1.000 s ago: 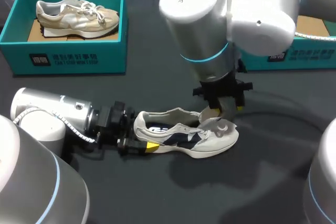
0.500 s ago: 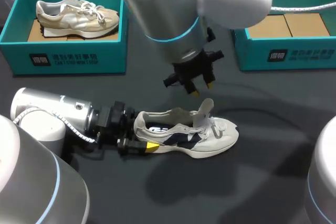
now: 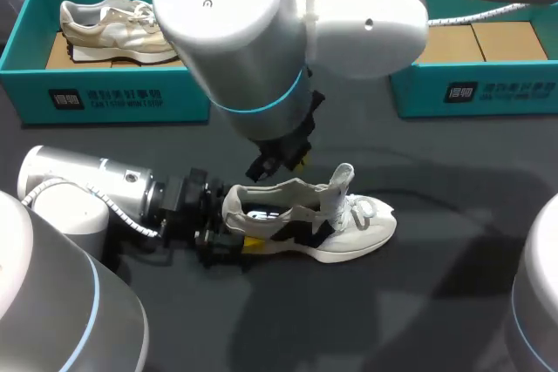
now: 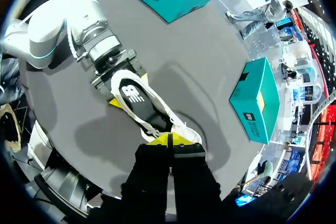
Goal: Take the shoe out of the shoebox, open the shoe tongue, remove and reinsert the insole, then place the shoe into the shoebox
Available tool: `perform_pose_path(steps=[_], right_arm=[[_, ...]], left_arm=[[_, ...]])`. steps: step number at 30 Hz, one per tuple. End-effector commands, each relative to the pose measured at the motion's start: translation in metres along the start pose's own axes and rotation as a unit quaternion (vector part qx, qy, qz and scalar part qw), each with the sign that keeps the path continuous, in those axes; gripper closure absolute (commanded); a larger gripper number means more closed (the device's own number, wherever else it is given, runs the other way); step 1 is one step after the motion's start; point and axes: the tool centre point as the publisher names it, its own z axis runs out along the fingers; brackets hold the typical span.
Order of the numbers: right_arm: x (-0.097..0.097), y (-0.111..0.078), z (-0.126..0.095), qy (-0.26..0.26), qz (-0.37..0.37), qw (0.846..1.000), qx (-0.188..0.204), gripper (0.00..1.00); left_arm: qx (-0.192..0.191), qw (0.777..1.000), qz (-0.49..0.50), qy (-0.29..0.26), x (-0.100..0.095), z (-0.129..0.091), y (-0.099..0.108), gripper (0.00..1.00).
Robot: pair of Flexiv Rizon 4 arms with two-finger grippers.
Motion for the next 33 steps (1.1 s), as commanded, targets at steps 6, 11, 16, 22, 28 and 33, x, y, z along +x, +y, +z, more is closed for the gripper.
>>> perform_pose_path(steps=[6,11,16,22,28,33], right_arm=[[0.003,0.002,0.013,0.075,-0.189,0.972,-0.118,1.00],[0.018,0.011,0.026,0.101,-0.271,0.947,-0.139,1.00],[0.024,0.011,0.033,0.113,-0.292,0.942,-0.118,1.00],[0.024,0.011,0.033,0.113,-0.292,0.942,-0.118,1.00],[0.025,0.013,0.037,0.115,-0.297,0.940,-0.123,1.00],[0.033,0.019,0.054,0.117,-0.309,0.936,-0.120,1.00]], left_arm=[[0.000,1.000,0.000,-0.001,0.001,0.001,0.001,1.00],[0.000,1.000,0.000,-0.001,0.001,0.001,0.001,1.00],[0.000,1.000,0.000,-0.001,0.001,0.001,0.001,1.00],[0.000,1.000,0.000,-0.001,0.001,0.001,0.001,1.00],[0.000,1.000,0.000,-0.001,0.001,0.001,0.001,1.00],[0.000,1.000,0.000,-0.001,0.001,0.001,0.001,1.00]])
